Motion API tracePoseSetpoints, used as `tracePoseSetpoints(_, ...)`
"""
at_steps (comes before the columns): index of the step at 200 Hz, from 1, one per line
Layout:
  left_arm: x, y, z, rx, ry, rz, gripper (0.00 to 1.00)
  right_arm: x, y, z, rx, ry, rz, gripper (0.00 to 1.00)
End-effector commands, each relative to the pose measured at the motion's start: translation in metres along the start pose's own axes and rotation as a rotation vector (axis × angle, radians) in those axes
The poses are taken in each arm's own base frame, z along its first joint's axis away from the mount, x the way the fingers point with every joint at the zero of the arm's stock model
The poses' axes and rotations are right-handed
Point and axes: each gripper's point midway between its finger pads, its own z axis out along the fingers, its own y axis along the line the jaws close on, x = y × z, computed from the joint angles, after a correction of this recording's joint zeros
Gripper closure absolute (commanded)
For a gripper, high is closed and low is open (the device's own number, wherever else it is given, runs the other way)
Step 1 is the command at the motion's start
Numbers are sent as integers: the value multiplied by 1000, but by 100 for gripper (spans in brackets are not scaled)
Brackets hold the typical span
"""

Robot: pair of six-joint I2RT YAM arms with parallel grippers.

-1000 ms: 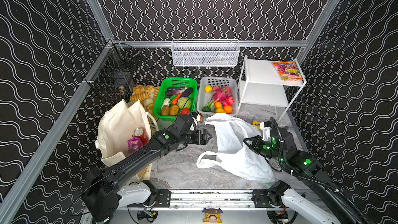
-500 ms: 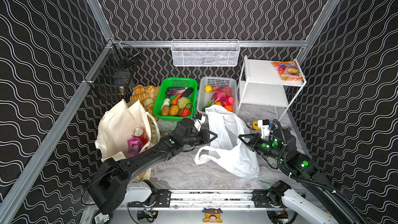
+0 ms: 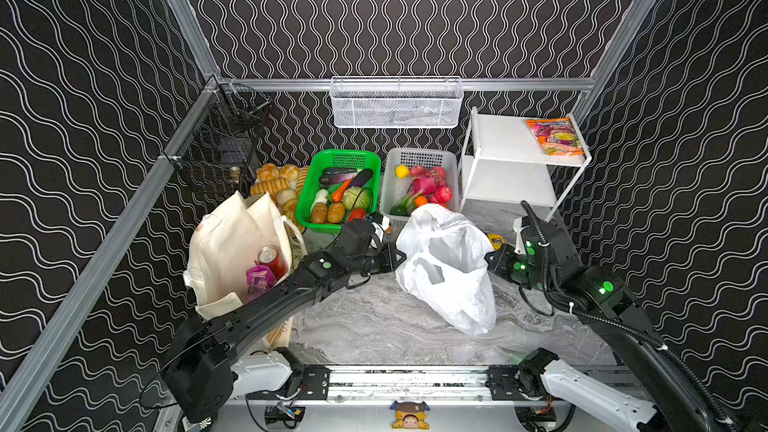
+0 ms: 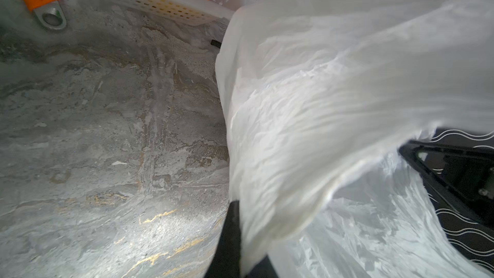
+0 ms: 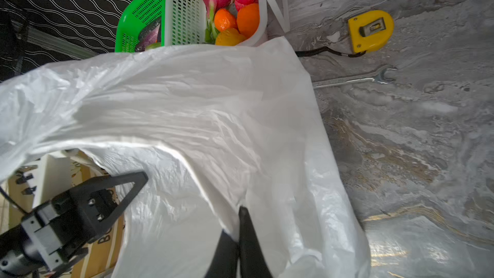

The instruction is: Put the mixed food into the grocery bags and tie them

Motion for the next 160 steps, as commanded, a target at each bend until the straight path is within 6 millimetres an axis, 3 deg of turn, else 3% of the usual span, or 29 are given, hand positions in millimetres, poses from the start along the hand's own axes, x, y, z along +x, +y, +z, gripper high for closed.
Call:
tracePoseSetpoints(1,-4,-5,-4,-27,24,112,75,1,1,-5,-3,8,-18,100)
tracePoseSetpoints(20,-13,-14,-10,-27,12,173,51,-1,13,-9,-76,-5,22,100)
tracePoseSetpoints(45,-24,-17,-22,-77,-8,266,37,-4,11,-11,-84,-34,93,100)
tracePoseSetpoints(99,-65,8,-46,-326,-119,322,34,-15,-17,-16,7,-153,169,100)
tracePoseSetpoints(134,-105,31,-42,-435,-115,308,33,-18,-25,-16,40,-182,169,100)
tracePoseSetpoints(160,-132,63,-37,-559,-86,292,32,-16,-17,-9,20,-152,144,100)
